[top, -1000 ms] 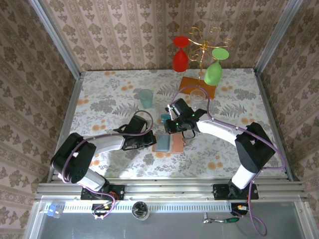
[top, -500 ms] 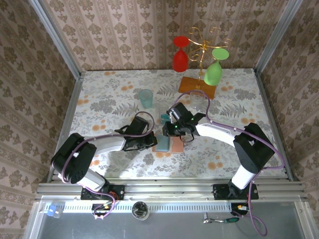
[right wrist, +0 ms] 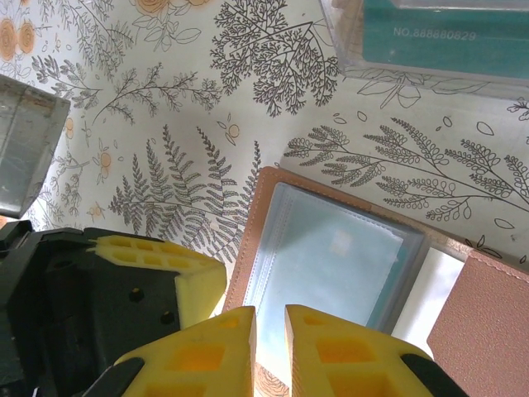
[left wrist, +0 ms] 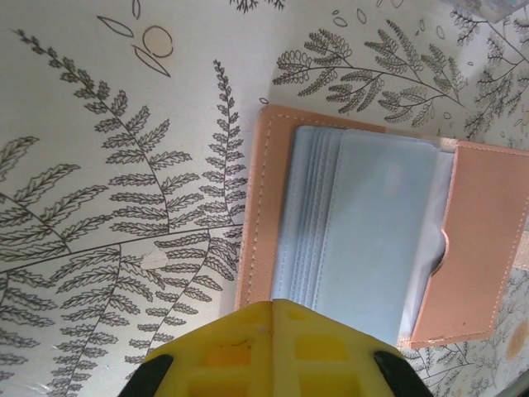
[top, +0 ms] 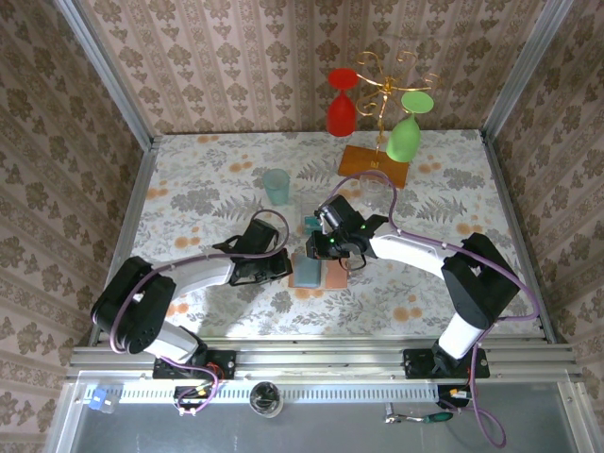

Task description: Take the credit cards out of the card holder

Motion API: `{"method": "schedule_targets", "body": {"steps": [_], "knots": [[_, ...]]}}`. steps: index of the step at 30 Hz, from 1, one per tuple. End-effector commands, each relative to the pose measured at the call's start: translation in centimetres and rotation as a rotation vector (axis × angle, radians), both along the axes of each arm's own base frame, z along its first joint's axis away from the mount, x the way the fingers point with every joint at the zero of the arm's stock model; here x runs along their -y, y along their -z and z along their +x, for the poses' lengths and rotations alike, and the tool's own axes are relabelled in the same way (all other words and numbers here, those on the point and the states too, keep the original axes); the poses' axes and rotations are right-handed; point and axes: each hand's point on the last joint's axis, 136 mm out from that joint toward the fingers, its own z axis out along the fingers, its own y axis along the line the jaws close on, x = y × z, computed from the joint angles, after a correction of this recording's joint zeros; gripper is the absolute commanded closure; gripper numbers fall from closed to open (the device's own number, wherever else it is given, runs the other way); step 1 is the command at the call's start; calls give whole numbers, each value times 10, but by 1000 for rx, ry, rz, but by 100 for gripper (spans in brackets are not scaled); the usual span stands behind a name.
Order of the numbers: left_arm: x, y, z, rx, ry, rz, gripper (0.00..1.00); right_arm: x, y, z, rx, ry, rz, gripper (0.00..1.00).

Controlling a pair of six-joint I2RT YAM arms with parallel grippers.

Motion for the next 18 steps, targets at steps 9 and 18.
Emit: {"method": "schedule_targets", "body": {"steps": [9,18], "knots": [[0,11,-4,-43,33,27,99,-2,6,-9,-41,20,14,83],[-2,15,-7,-61,32,34,99,-18,19,-18,-156,40,111,80]]}}
